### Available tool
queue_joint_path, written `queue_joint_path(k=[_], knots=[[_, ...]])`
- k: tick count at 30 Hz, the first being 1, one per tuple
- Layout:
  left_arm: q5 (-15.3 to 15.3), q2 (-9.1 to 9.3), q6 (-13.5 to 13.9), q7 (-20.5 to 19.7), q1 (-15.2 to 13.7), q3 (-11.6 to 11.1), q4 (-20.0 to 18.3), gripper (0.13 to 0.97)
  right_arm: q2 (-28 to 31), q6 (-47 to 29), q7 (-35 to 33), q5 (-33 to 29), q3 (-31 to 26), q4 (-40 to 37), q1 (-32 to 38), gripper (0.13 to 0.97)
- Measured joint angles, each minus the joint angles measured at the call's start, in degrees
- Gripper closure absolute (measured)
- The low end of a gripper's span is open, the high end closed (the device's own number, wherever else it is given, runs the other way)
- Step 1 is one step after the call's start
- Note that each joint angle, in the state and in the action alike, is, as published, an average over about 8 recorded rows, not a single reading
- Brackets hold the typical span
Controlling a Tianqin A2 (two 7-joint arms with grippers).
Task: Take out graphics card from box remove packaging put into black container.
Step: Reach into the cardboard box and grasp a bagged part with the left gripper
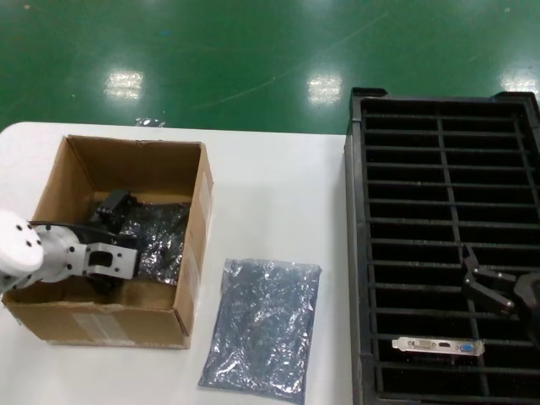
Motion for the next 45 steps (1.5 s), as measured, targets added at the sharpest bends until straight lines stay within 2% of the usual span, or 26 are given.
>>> queue_joint_path(k=[3,7,15,16,24,28,36,45], knots=[[0.32,-0.95,-0.21,-0.92,1.35,0.34,-2.49,0.179,0.00,0.00,0.00,0.00,0.00,0.00,0.00,0.129],[0.09,-1.53,-1.28,-0.45,2.47,0.43,-3.96,0.204,0.00,0.00,0.00,0.00,0.00,0.00,0.00,0.129],[-0.38,-2.33,-3.14,0.42,4.11,0.43,-6.25,0.336,0.00,0.00,0.00,0.00,0.00,0.00,0.00,0.129],[-0.27,-2.52,-3.24,0.15,4.37,0.48,-6.77,0.336,0.00,0.00,0.00,0.00,0.00,0.00,0.00,0.129],[2.28,-4.59,-3.35,-3.93,6.44,1.17,-11.81,0.533,0.00,0.00,0.00,0.00,0.00,0.00,0.00,0.129],[3.91,-5.70,-3.25,-6.22,7.32,1.40,-14.38,0.533,0.00,0.00,0.00,0.00,0.00,0.00,0.00,0.129],[5.95,-7.22,-3.49,-8.92,8.45,1.36,-17.71,0.738,0.00,0.00,0.00,0.00,0.00,0.00,0.00,0.129],[7.77,-8.41,-3.51,-11.37,9.69,0.96,-21.52,0.876,0.00,0.00,0.00,0.00,0.00,0.00,0.00,0.129]])
